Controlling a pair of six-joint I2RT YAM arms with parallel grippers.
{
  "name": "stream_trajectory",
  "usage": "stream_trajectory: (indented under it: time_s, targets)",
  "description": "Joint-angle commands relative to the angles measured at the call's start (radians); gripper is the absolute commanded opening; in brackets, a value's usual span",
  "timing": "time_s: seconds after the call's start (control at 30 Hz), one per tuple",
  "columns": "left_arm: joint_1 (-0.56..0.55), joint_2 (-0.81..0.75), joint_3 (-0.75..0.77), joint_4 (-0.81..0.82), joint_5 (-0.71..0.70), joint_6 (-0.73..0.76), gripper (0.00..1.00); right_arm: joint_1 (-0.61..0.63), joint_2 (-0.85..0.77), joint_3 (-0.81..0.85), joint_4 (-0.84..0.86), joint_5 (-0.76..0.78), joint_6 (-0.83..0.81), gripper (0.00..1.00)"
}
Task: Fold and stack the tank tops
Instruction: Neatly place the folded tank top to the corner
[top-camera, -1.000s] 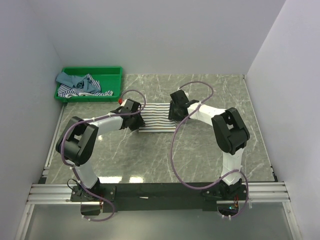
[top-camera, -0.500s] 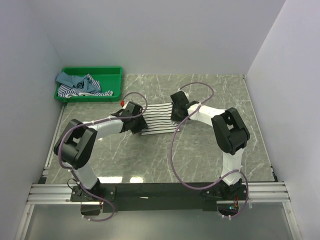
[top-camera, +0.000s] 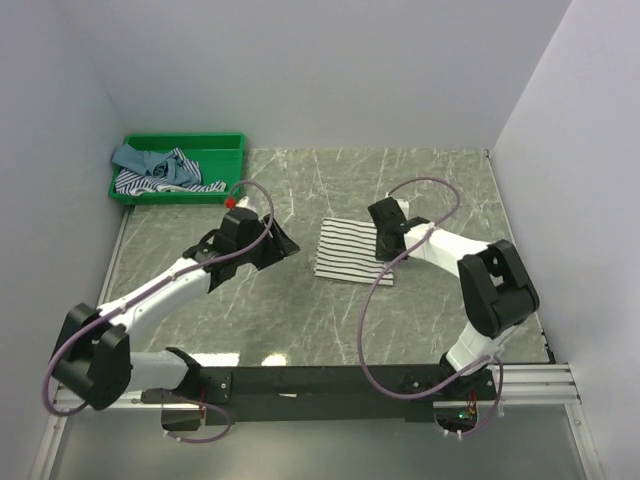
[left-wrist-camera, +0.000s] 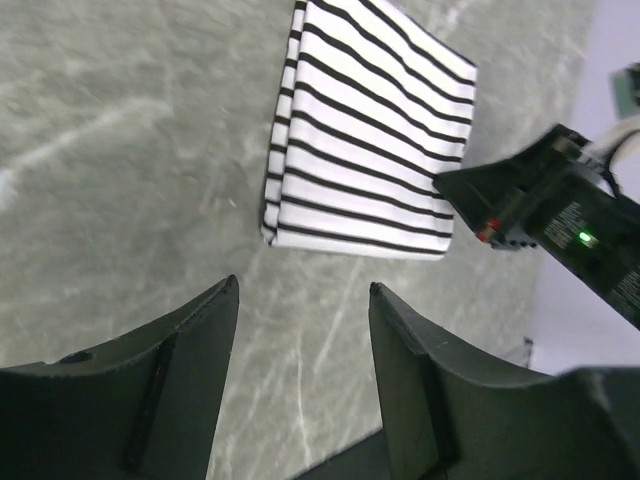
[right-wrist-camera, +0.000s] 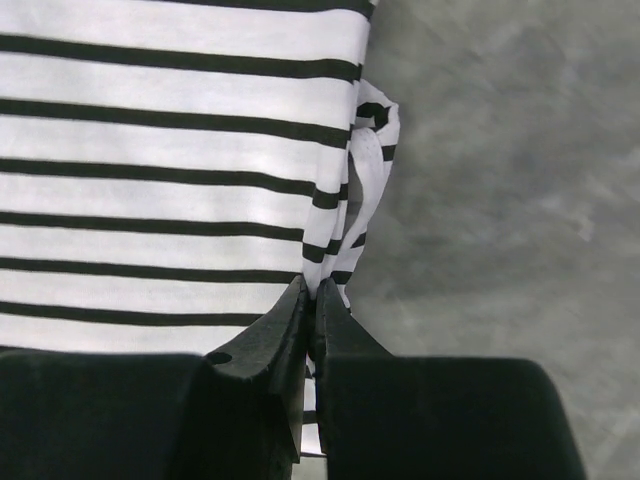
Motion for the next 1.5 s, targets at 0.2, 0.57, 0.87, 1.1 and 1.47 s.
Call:
stream_trajectory:
  time_s: [0.2, 0.57, 0.87, 1.1, 1.47]
  targets:
    - [-0.008, -0.23, -0.057, -0.047, 0.121, 0.049, 0.61, -0.076, -0.165, -0.084, -0.166, 0.116, -0.074, 0.0]
    - [-0.008, -0.327, -0.083, -0.063, 0.186, 0.08, 0.63, -0.198, -0.207, -0.026, -0.267, 0.116, -0.191, 0.0]
    - [-0.007, -0.341, -0.117, -0.047, 0.216, 0.117, 0.64, -0.373, -0.177, -0.04, -0.217, 0.251, -0.228, 0.0]
    - [-0.007, -0.352, -0.131, -0.043, 0.198, 0.149, 0.65, -0.442, -0.123, -0.067, -0.149, 0.367, -0.174, 0.0]
    - [0.075, -0.384, -0.195, -0.004, 0.249, 0.169, 0.67, -0.504, 0.012, -0.044, -0.111, 0.573, -0.263, 0.0]
